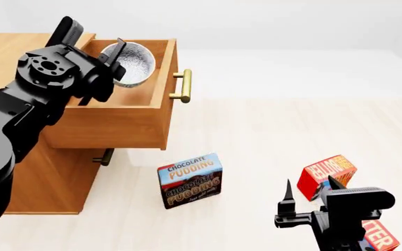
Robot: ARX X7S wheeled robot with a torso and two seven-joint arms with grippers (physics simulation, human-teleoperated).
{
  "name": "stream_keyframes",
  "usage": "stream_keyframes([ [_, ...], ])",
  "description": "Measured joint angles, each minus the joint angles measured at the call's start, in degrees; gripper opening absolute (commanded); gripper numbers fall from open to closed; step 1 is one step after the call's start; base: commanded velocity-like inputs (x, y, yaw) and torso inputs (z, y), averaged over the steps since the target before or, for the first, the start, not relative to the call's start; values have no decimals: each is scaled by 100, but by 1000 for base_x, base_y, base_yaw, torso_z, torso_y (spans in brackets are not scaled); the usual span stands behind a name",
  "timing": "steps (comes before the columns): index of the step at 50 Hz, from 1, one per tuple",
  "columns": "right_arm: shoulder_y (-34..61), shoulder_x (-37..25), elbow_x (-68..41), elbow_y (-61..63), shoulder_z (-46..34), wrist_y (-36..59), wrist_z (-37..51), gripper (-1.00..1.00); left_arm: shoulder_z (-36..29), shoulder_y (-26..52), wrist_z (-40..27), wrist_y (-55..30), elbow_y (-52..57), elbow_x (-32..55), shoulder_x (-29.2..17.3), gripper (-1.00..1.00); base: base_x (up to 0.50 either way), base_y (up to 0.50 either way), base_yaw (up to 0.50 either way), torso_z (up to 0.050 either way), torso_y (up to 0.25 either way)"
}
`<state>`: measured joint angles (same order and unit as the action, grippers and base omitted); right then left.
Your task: Put the bowl in the top drawer of the cabinet.
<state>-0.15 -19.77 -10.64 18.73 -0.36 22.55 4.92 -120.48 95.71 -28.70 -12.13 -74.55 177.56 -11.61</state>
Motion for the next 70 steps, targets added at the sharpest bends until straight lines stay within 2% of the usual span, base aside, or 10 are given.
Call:
stream_keyframes([
  [25, -82, -10, -76, -234, 49, -239, -10, 100, 299, -196, -740, 174, -45, -14, 82, -100, 0, 0, 0, 0, 0],
  [26, -84, -11, -80, -244, 52, -248, -11, 100, 312, -199, -746, 185, -45, -17, 83, 100, 0, 0, 0, 0, 0],
  [38, -98, -16, -106, -321, 50, -316, -12, 100, 397, -181, -618, 291, -41, -59, 94, 100, 0, 0, 0, 0, 0],
  [70, -143, -51, -130, -356, -12, -409, 6, 100, -53, 298, -58, 419, -42, -157, -10, 100, 0, 0, 0, 0, 0],
])
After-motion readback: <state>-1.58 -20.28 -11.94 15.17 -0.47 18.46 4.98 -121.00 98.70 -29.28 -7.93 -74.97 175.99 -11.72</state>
